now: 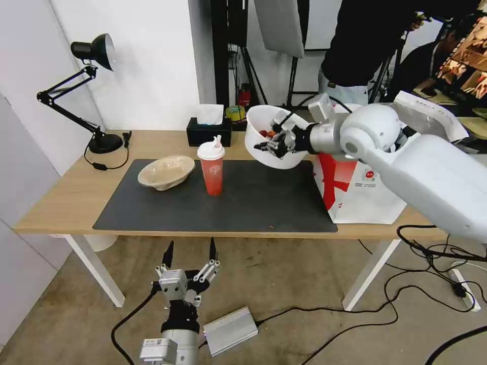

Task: Pick up the trash from the table and place it into the takeout bag.

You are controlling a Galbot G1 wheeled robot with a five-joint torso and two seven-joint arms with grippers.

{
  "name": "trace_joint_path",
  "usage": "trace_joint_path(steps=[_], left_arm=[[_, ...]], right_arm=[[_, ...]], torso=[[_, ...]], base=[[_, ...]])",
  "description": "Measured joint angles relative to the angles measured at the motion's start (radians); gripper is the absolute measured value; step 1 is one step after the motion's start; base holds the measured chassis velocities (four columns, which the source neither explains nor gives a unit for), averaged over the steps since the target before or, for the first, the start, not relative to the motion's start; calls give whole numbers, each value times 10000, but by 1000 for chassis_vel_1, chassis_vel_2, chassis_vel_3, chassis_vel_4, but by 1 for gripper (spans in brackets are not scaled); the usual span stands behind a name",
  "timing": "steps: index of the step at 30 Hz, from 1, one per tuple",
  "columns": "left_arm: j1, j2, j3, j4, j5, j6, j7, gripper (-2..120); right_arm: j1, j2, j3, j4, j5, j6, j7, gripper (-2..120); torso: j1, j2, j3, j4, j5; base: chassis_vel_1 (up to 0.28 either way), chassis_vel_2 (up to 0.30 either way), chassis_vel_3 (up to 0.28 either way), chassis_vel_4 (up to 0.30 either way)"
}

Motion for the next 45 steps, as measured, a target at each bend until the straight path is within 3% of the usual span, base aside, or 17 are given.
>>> trace_joint_path(steps=[30,45], left_arm=[[-107,11,0,151,-21,36,-26,100],[-58,7,61,188,54,40,-31,100]], right_arm=[[1454,59,-79,-564,567,-6,79,0],[2226,596,-232,-1402,686,-5,46,0]], torso=[[0,0,0,-1,0],[0,0,0,0,0]], base=[[0,0,0,0],[0,0,0,0]])
